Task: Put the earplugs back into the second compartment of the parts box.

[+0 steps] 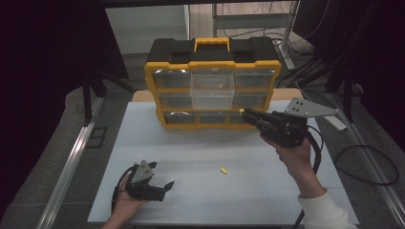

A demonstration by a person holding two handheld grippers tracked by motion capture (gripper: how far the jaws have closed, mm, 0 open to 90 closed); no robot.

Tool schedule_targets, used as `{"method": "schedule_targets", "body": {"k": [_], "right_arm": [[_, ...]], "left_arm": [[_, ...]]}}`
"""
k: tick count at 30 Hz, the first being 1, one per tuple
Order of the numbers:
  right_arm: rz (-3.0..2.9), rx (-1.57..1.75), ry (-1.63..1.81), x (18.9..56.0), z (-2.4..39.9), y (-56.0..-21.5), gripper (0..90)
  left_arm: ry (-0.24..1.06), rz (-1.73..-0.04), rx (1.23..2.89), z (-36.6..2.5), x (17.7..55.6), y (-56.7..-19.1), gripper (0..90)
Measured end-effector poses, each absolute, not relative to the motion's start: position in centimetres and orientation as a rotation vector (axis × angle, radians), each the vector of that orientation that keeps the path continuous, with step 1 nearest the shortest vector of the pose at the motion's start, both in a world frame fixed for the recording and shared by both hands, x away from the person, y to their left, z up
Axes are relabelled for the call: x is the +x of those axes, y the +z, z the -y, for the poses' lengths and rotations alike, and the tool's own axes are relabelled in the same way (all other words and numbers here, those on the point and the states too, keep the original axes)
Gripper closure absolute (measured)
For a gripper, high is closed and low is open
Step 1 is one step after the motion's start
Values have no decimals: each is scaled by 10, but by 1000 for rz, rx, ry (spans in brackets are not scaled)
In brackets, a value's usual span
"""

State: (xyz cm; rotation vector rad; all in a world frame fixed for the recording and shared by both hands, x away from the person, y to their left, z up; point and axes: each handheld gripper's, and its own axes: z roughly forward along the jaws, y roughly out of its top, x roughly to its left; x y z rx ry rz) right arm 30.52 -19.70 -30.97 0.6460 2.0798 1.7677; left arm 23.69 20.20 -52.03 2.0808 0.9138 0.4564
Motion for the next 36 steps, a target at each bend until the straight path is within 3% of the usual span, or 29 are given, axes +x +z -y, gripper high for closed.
{"method": "schedule_targets", "body": {"k": [14, 36], "right_arm": [[-2033, 668, 1776, 329, 183, -278, 801], [-2044, 749, 1735, 378, 161, -270, 796]], "left_arm": [[456, -915, 2076, -202, 237, -520, 59], [454, -915, 2072, -203, 237, -520, 59]]}}
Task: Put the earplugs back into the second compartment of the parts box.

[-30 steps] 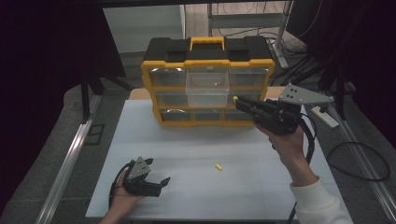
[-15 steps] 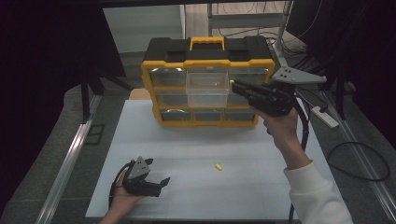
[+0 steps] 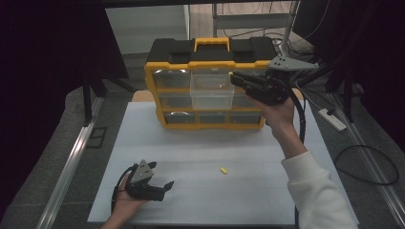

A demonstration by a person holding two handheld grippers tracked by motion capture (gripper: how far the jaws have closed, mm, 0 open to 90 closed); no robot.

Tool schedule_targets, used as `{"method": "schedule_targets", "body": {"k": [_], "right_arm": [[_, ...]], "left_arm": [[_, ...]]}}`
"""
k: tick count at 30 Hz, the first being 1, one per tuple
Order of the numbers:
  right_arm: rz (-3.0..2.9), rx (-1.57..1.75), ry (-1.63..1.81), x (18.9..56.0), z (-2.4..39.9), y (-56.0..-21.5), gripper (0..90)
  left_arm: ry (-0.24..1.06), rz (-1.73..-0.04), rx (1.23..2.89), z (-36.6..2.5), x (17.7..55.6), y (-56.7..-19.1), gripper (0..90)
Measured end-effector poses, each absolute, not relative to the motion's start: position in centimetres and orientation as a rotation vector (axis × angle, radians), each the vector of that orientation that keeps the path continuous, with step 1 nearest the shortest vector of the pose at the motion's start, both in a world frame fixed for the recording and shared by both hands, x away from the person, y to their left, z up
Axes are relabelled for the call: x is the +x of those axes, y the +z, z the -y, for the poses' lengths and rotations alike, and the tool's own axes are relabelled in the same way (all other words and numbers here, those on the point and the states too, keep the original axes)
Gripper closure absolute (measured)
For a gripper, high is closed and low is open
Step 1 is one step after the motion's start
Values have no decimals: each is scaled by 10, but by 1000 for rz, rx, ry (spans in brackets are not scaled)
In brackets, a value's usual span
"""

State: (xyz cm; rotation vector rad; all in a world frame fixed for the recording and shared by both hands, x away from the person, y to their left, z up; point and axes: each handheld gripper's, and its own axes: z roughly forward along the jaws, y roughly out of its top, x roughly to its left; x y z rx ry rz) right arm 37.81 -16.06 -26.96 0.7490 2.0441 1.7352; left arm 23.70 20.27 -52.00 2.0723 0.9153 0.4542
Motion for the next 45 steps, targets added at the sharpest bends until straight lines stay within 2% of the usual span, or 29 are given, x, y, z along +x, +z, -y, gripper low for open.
{"method": "schedule_targets", "body": {"k": [17, 19, 20, 23, 24, 25, 34, 45], "right_arm": [[-2100, 794, 1650, 408, 135, -284, 781], [-2099, 791, 1648, 409, 134, -284, 726], [-2099, 781, 1635, 409, 133, -285, 611], [-2072, 778, 1606, 406, 134, -284, 464], [-2072, 778, 1606, 406, 134, -284, 464], [-2062, 783, 1631, 403, 137, -283, 406], [-2051, 746, 1674, 378, 163, -280, 325], [-2050, 731, 1679, 340, 204, -310, 294]], "left_arm": [[450, -914, 2075, -202, 237, -521, 60], [450, -914, 2074, -202, 237, -521, 60], [449, -916, 2072, -203, 237, -521, 60], [447, -920, 2067, -203, 237, -521, 60], [447, -920, 2067, -203, 237, -521, 60], [446, -920, 2067, -203, 237, -520, 60], [445, -916, 2057, -203, 236, -518, 59], [441, -904, 2066, -201, 236, -518, 59]]}}
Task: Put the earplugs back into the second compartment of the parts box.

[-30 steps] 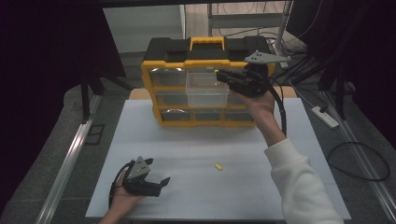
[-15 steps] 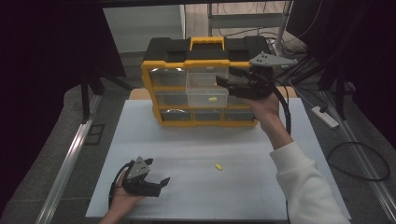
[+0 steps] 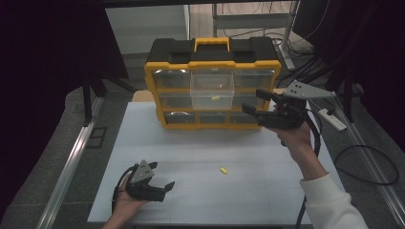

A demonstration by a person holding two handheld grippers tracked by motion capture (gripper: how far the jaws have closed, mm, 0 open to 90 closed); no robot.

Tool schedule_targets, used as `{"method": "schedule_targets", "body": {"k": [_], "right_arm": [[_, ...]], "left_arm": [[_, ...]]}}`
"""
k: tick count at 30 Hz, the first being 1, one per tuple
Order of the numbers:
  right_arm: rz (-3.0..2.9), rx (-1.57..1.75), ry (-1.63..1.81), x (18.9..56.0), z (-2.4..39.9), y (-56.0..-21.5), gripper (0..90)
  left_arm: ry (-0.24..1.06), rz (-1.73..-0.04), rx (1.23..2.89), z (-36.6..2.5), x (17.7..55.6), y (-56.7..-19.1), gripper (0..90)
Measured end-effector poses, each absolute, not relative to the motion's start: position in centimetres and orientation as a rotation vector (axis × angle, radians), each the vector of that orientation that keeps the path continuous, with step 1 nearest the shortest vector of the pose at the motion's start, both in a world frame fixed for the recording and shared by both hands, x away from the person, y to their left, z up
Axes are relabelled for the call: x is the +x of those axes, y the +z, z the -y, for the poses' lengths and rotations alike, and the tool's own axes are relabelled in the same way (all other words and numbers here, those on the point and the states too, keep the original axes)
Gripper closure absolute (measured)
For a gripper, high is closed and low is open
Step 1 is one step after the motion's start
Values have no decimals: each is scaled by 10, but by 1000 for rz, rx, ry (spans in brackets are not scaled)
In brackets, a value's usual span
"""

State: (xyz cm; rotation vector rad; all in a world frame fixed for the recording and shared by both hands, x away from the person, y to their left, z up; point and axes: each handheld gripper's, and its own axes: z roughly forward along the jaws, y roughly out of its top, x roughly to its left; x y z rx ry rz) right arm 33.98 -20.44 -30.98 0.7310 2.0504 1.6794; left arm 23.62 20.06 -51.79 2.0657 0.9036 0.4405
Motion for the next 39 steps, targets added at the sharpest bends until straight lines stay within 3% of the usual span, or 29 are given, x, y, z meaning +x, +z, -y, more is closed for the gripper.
{"method": "schedule_targets", "body": {"k": [19, 39], "right_arm": [[-2144, 748, 1609, 308, 218, -377, 289], [-2401, 760, 1372, 316, 191, -430, 290]], "left_arm": [[445, -893, 2067, -201, 236, -518, 58], [461, -881, 2064, -203, 233, -515, 59]]}}
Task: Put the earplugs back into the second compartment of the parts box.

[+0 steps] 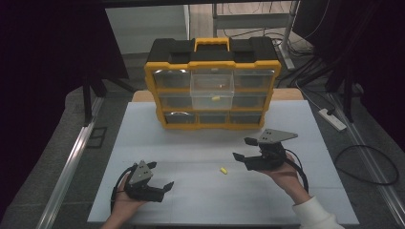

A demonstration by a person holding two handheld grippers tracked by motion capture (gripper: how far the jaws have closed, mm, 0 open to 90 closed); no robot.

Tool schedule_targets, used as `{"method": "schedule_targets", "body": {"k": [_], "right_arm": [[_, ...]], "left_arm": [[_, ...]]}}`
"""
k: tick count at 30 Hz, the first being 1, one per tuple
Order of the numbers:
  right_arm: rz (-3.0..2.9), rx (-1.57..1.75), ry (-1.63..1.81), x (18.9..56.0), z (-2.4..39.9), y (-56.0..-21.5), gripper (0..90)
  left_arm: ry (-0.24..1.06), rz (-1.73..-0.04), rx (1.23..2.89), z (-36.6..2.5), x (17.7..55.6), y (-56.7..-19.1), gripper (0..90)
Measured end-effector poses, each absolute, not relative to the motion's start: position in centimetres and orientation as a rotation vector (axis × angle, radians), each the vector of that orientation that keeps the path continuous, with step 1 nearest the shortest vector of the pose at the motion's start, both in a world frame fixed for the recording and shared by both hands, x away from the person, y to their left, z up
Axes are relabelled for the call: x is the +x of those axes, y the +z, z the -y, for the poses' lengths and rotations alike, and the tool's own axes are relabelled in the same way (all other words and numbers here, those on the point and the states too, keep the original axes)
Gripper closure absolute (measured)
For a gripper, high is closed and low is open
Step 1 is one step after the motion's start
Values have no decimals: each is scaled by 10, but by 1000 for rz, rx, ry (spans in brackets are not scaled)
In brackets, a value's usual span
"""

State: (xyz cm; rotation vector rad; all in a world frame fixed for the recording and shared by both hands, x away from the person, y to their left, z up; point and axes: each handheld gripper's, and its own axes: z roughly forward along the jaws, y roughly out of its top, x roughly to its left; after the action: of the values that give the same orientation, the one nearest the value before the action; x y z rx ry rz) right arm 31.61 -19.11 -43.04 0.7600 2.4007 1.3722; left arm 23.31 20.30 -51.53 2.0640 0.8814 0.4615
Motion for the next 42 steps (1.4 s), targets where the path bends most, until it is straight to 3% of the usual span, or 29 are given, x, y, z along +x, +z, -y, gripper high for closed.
{"method": "schedule_targets", "body": {"k": [32, 42], "right_arm": [[-2746, 758, 968, 331, 142, -504, 283], [-2753, 757, 913, 333, 134, -516, 353]], "left_arm": [[453, -869, 2082, -198, 232, -517, 59], [455, -863, 2087, -197, 232, -517, 59]]}}
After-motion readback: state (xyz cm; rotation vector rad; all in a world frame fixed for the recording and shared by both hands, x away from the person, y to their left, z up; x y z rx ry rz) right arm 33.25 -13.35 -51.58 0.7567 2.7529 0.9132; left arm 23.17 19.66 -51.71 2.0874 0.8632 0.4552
